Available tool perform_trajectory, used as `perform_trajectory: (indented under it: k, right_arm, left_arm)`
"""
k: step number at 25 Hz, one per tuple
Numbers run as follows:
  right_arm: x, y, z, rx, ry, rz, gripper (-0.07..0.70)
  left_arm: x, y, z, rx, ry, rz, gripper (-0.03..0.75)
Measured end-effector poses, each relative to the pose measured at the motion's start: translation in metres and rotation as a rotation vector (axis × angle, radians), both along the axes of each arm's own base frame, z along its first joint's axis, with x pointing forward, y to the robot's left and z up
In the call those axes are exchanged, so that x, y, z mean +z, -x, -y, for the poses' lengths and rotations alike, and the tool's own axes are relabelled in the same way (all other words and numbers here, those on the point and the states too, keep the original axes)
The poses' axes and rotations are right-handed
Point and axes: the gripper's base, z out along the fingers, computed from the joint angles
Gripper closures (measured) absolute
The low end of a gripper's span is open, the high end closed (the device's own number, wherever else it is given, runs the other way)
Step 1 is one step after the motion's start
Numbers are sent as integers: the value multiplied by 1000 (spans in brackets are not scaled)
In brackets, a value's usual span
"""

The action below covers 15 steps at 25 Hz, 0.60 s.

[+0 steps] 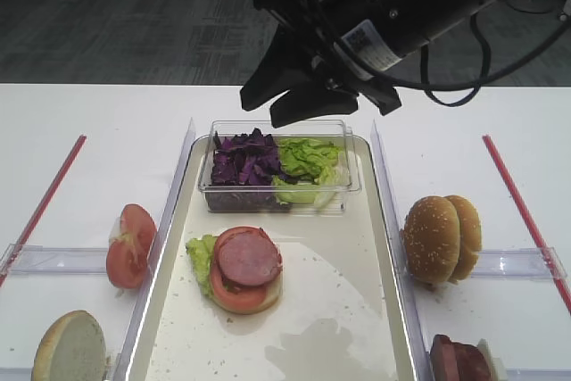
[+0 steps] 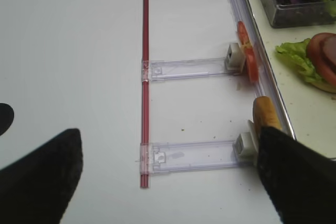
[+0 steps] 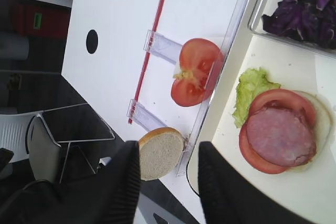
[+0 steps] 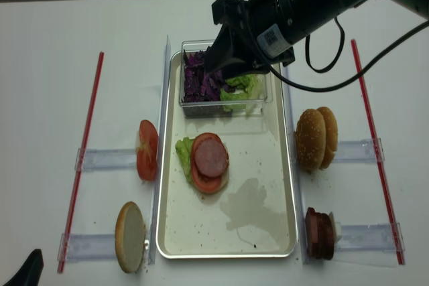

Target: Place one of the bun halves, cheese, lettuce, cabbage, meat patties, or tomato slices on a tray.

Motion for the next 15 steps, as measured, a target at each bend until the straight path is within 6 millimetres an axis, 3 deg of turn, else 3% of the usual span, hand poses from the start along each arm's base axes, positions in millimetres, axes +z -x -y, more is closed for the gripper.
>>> perform_trajectory:
  k: [4, 15]
  right_arm:
    - [-6, 0, 5, -2, 85, -6, 321]
    - [-31, -4, 40, -47, 561, 14, 319]
  left_arm:
    - [0, 0, 0, 0, 0, 0, 97]
    - [0, 0, 0, 0, 0, 0, 97]
